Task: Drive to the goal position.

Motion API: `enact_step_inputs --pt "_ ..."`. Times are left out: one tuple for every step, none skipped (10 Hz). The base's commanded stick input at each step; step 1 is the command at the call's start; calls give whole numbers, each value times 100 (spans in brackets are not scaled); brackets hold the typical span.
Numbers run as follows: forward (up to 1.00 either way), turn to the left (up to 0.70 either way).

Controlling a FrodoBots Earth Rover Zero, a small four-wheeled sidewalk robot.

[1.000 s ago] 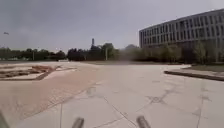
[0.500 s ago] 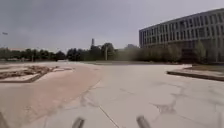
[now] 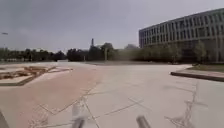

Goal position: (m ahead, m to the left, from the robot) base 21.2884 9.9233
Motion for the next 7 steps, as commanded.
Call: enact_step_inputs --pt "70 0" --pt "70 0" --pt "70 0" --pt "70 0" --pt "70 0" --pt "70 0" --pt "70 0"
